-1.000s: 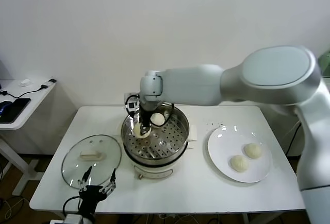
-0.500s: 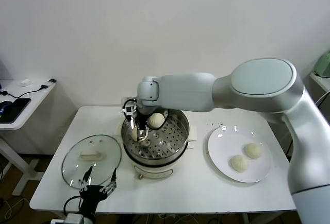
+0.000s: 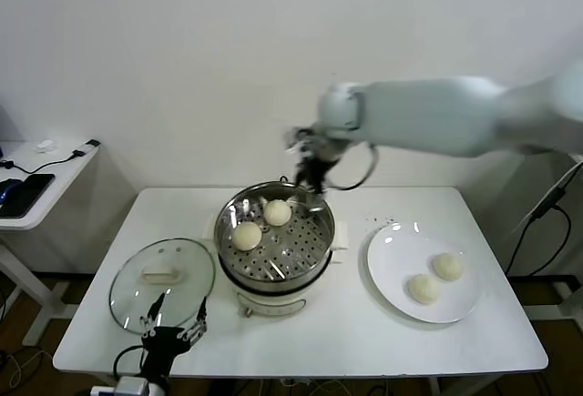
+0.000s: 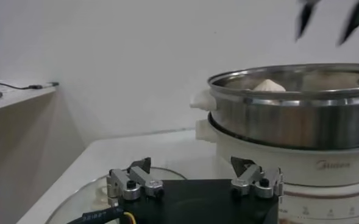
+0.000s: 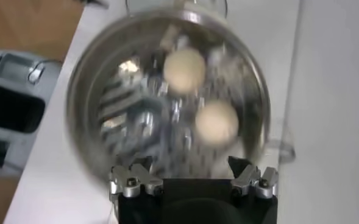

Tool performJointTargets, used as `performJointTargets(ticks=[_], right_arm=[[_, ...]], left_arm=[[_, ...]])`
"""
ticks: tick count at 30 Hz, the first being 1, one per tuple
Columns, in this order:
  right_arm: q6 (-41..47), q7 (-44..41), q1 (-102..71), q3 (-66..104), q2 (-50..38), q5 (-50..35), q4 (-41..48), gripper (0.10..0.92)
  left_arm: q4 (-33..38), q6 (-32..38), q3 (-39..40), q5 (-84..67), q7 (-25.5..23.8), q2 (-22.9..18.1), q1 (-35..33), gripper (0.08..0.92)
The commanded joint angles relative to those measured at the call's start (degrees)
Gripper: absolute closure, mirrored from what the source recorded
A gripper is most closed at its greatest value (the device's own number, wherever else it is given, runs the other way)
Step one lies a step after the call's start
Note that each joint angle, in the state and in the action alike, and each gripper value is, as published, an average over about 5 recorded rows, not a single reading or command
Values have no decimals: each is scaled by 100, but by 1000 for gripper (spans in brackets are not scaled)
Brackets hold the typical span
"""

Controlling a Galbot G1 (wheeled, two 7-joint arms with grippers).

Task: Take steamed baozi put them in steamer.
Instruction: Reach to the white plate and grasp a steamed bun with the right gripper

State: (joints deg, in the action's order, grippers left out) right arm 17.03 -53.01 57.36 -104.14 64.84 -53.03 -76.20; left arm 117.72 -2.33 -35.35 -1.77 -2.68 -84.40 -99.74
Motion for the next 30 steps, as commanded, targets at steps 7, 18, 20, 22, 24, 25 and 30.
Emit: performJointTargets(ticks=[7,18,20,22,24,25,30], right_arm=[[-227,138,-137,-1072,-3379,1827,-1388,203],[43,423,-2375,521,-3399,2542,-626,203],[57,429,-2664,756,-3309,2614,-478,203],[59,433,-2906,915,-3200,2680,-325,202],[57,430,-3104,1038,-3103,2738,-193,203],[58,429,-3179,1083,-3063,2760,-147,203],[80,476,-3436,1275,-2925,2828,-24,203]], left_arm=[[-92,6,-28,-8,10,0,71,177],[-151,7,-41,5,10,-87,92,177],[-161,9,-45,7,10,-98,79,177],[-158,7,-55,8,9,-106,65,177],[-152,6,-72,9,9,-110,52,177],[-150,7,-81,10,8,-112,46,177],[-166,17,-107,6,11,-115,27,177]])
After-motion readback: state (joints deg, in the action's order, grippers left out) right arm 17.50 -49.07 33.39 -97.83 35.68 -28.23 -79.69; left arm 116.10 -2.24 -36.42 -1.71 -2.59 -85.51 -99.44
